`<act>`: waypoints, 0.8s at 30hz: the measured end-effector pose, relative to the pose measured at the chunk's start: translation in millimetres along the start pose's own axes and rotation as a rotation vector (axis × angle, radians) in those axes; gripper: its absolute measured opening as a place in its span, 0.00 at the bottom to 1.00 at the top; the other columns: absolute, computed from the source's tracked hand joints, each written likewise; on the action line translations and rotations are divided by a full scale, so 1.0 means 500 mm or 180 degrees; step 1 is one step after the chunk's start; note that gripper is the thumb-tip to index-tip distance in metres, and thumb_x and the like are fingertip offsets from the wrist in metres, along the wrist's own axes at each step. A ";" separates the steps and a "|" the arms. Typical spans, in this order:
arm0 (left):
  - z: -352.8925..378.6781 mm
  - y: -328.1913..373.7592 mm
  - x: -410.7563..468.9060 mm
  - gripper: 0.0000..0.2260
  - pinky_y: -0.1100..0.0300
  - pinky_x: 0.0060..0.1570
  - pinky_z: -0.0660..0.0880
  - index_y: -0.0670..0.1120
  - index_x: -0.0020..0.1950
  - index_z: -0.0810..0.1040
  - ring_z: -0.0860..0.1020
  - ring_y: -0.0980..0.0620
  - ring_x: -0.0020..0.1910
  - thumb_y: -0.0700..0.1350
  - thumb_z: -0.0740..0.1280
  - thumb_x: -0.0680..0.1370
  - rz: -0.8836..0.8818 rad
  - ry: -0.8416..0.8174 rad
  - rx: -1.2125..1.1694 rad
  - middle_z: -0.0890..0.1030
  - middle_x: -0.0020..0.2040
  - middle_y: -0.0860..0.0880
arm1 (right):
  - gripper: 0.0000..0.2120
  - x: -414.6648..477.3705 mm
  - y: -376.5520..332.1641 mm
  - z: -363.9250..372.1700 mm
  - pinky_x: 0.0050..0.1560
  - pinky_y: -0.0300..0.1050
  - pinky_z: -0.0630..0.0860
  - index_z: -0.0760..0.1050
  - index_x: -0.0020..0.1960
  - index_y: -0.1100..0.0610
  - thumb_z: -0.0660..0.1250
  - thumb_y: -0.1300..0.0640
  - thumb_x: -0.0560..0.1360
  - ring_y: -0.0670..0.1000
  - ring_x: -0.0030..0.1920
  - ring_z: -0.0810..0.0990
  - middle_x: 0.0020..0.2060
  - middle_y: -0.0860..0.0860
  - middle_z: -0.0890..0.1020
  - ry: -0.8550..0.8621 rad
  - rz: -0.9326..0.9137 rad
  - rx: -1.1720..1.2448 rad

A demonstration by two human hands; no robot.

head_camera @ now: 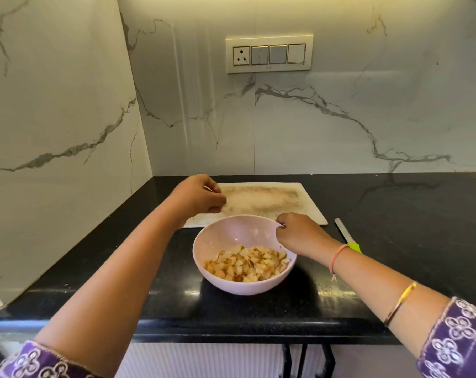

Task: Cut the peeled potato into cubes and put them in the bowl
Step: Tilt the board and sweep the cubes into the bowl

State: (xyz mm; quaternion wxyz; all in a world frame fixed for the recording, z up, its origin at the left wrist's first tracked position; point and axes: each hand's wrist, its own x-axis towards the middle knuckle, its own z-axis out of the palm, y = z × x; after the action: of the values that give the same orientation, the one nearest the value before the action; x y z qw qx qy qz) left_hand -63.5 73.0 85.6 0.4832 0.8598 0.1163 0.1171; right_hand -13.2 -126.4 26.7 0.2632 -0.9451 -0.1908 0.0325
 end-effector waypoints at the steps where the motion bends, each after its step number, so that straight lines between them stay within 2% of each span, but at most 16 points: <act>1: 0.010 0.008 -0.006 0.07 0.59 0.45 0.80 0.45 0.45 0.75 0.82 0.49 0.42 0.36 0.71 0.73 -0.0030 -0.0190 0.0107 0.80 0.45 0.43 | 0.07 0.000 0.000 0.000 0.33 0.43 0.65 0.72 0.43 0.61 0.56 0.61 0.74 0.53 0.37 0.73 0.38 0.55 0.77 -0.0001 0.0006 0.0006; 3: 0.028 0.012 -0.016 0.08 0.56 0.48 0.81 0.46 0.48 0.76 0.82 0.48 0.46 0.35 0.71 0.73 -0.0040 -0.0544 0.0555 0.81 0.48 0.44 | 0.07 0.000 -0.002 -0.001 0.32 0.43 0.65 0.72 0.42 0.61 0.56 0.61 0.74 0.52 0.34 0.71 0.35 0.54 0.74 0.0001 0.0027 0.0046; 5: 0.039 0.006 -0.025 0.11 0.56 0.52 0.80 0.47 0.51 0.77 0.81 0.50 0.50 0.33 0.68 0.74 0.0057 -0.0861 0.0953 0.82 0.50 0.46 | 0.10 0.001 -0.001 -0.006 0.32 0.43 0.67 0.74 0.46 0.65 0.56 0.61 0.74 0.52 0.34 0.72 0.35 0.54 0.74 -0.0002 0.0048 0.0137; 7: 0.044 0.000 -0.030 0.13 0.57 0.54 0.78 0.47 0.55 0.77 0.81 0.52 0.52 0.31 0.65 0.76 0.0167 -0.0985 0.1108 0.82 0.51 0.48 | 0.12 0.000 0.001 -0.012 0.29 0.41 0.70 0.76 0.50 0.63 0.56 0.60 0.75 0.53 0.33 0.74 0.36 0.54 0.76 -0.0042 0.0073 0.0242; 9: 0.046 -0.002 -0.027 0.13 0.58 0.54 0.78 0.46 0.55 0.77 0.81 0.52 0.51 0.31 0.65 0.76 0.0269 -0.0847 0.1089 0.82 0.51 0.47 | 0.11 -0.003 0.001 -0.020 0.25 0.38 0.71 0.77 0.50 0.60 0.57 0.59 0.76 0.52 0.31 0.77 0.36 0.54 0.79 -0.0080 0.0094 0.0303; 11: 0.043 -0.011 -0.015 0.11 0.60 0.49 0.78 0.48 0.52 0.77 0.81 0.52 0.49 0.32 0.66 0.75 0.0329 -0.0464 0.1050 0.83 0.50 0.48 | 0.11 -0.007 0.001 -0.024 0.22 0.36 0.69 0.77 0.50 0.59 0.57 0.58 0.77 0.50 0.28 0.77 0.36 0.53 0.80 -0.0169 0.0149 0.0364; 13: 0.032 -0.028 -0.004 0.09 0.62 0.46 0.77 0.49 0.52 0.75 0.79 0.52 0.47 0.36 0.66 0.76 0.0354 0.0089 0.1635 0.81 0.50 0.49 | 0.10 -0.015 0.001 -0.025 0.21 0.36 0.70 0.76 0.52 0.60 0.57 0.59 0.77 0.50 0.26 0.76 0.35 0.54 0.80 -0.0399 0.0272 0.0573; 15: 0.017 -0.043 -0.005 0.10 0.58 0.47 0.78 0.46 0.58 0.74 0.79 0.50 0.45 0.42 0.65 0.78 -0.0045 0.0163 0.2534 0.79 0.49 0.48 | 0.11 -0.024 0.000 -0.024 0.21 0.37 0.71 0.75 0.54 0.61 0.56 0.63 0.77 0.50 0.25 0.76 0.35 0.56 0.80 -0.0695 0.0417 0.0936; 16: 0.013 -0.047 -0.009 0.12 0.58 0.44 0.80 0.43 0.61 0.74 0.80 0.50 0.42 0.44 0.64 0.79 -0.0457 -0.0055 0.2660 0.79 0.47 0.46 | 0.11 -0.028 0.000 -0.025 0.22 0.37 0.72 0.75 0.54 0.62 0.55 0.64 0.77 0.50 0.25 0.76 0.35 0.57 0.79 -0.0784 0.0467 0.1122; 18: 0.012 -0.040 -0.022 0.13 0.60 0.30 0.79 0.38 0.62 0.74 0.82 0.49 0.32 0.43 0.63 0.80 -0.1156 -0.0647 0.2254 0.80 0.43 0.43 | 0.11 -0.030 0.002 -0.025 0.23 0.39 0.74 0.75 0.54 0.63 0.55 0.66 0.77 0.52 0.26 0.76 0.34 0.58 0.79 -0.0764 0.0510 0.1340; 20: 0.015 -0.028 -0.023 0.11 0.62 0.24 0.76 0.37 0.61 0.74 0.81 0.50 0.26 0.38 0.62 0.80 -0.1262 -0.0884 0.1914 0.81 0.42 0.41 | 0.11 -0.027 0.002 -0.029 0.23 0.39 0.74 0.75 0.54 0.66 0.55 0.67 0.76 0.54 0.28 0.77 0.34 0.58 0.78 -0.0611 0.0507 0.1405; 22: 0.014 -0.025 -0.015 0.09 0.63 0.24 0.76 0.36 0.58 0.75 0.81 0.51 0.25 0.38 0.62 0.80 -0.1146 -0.0787 0.1640 0.81 0.40 0.42 | 0.11 -0.021 -0.001 -0.040 0.22 0.39 0.73 0.75 0.51 0.67 0.55 0.68 0.76 0.54 0.28 0.77 0.34 0.59 0.78 -0.0405 0.0443 0.1406; 24: 0.007 -0.023 -0.003 0.07 0.64 0.24 0.74 0.37 0.53 0.76 0.79 0.52 0.26 0.40 0.63 0.79 -0.1100 -0.0427 0.1149 0.80 0.37 0.43 | 0.11 -0.004 -0.006 -0.058 0.21 0.38 0.72 0.75 0.50 0.68 0.54 0.69 0.75 0.55 0.26 0.76 0.34 0.60 0.78 -0.0161 0.0426 0.1502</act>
State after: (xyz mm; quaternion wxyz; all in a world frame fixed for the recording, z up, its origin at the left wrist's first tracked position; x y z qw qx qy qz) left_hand -64.8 75.5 74.1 0.3415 0.9053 0.2482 -0.0471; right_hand -11.1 -139.0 53.0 0.4690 -0.8669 -0.1214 0.1172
